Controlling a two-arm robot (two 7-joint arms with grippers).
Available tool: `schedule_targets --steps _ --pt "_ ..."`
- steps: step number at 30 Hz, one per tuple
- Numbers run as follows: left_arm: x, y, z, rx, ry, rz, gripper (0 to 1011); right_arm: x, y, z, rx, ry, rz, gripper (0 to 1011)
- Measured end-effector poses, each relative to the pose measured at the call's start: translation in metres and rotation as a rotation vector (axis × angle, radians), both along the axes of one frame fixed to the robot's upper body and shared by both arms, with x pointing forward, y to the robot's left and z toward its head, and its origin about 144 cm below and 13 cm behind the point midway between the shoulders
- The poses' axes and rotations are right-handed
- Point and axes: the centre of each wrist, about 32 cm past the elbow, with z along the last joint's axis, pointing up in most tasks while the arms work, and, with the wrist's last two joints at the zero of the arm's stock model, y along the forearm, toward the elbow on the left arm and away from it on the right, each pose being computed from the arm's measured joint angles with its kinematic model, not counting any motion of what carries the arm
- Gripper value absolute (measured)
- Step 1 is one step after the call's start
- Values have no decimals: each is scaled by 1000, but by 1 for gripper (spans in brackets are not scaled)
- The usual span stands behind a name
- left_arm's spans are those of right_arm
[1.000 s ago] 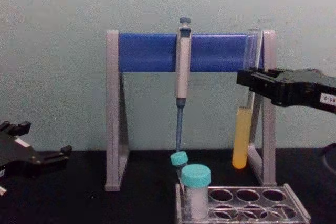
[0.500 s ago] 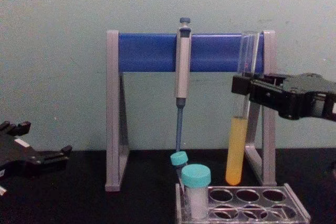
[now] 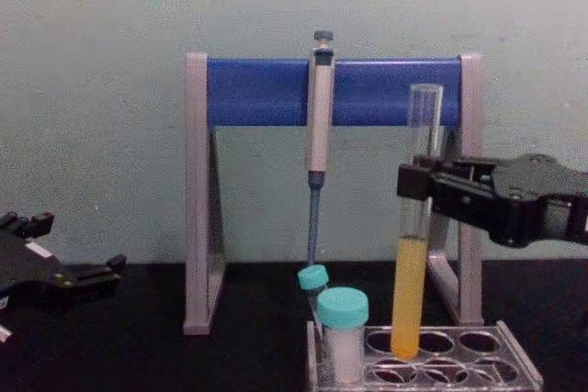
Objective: Pick up the test tube from the test tube rack, shake it, then place it back into the test tube rack.
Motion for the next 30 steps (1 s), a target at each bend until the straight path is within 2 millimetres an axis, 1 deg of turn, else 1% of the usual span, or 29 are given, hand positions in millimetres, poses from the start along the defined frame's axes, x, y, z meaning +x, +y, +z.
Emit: schedule_targets --steps 11,30 --pt "0 0 0 0 0 0 1001 3 0 -9 -4 12 -9 228" --pt "0 0 0 0 0 0 1001 7 6 -23 -5 31 -14 228"
